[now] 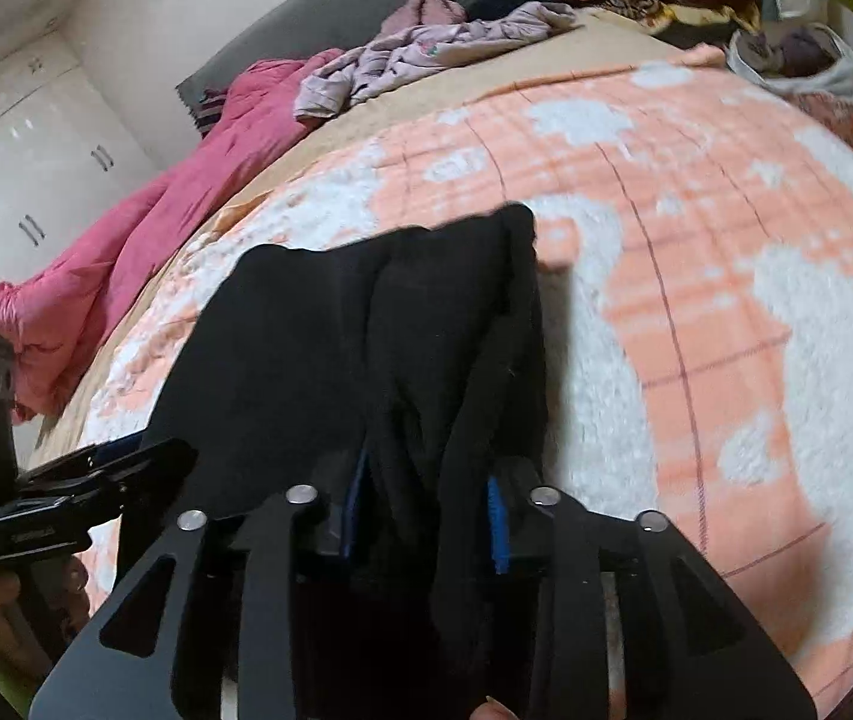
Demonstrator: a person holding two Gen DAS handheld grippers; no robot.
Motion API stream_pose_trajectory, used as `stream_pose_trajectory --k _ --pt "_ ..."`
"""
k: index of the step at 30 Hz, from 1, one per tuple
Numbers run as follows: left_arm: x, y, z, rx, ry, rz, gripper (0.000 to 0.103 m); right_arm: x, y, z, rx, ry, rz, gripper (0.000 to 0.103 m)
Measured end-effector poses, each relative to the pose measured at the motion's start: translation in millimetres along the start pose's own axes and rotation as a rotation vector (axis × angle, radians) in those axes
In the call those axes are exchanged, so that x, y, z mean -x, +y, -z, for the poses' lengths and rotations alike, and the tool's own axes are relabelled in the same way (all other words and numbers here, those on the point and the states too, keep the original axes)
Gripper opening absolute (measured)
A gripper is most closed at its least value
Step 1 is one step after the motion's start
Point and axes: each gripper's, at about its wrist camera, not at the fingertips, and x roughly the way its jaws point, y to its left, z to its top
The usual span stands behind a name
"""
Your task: Fold small clothes
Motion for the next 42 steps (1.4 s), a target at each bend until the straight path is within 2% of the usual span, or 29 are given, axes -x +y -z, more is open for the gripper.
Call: stream_pose_trajectory --k 1,8,11,13,18,26,34,42 --pt "0 1 0 -0.001 0.000 -0.001 0.078 1 -1 1 -0.010 -0.005 0.006 0.042" --pt "1 1 1 -0.006 0.002 -0.006 0.078 6 8 5 0.014 -0.026 0.079 0.049" --pt "2 2 2 -0.004 0.002 -0.007 0.078 11 12 7 0.034 -0.025 0.100 0.056" --pt "2 2 3 -0.003 0.001 -0.007 0.078 15 13 8 0.039 -0.021 0.103 0.061" --pt "3 3 4 -0.002 -0.001 -0.005 0.078 26 17 16 0.048 -0.014 0.084 0.065" --pt "12 6 12 0.007 0.001 0.015 0.078 41 25 33 0.065 -0.021 0.082 0.067" --pt "23 10 30 0.032 0.028 0.081 0.078 59 27 45 0.053 -0.053 0.051 0.067" --pt "18 1 49 0.021 0.078 0.100 0.078 54 26 47 0.043 -0.036 0.047 0.067"
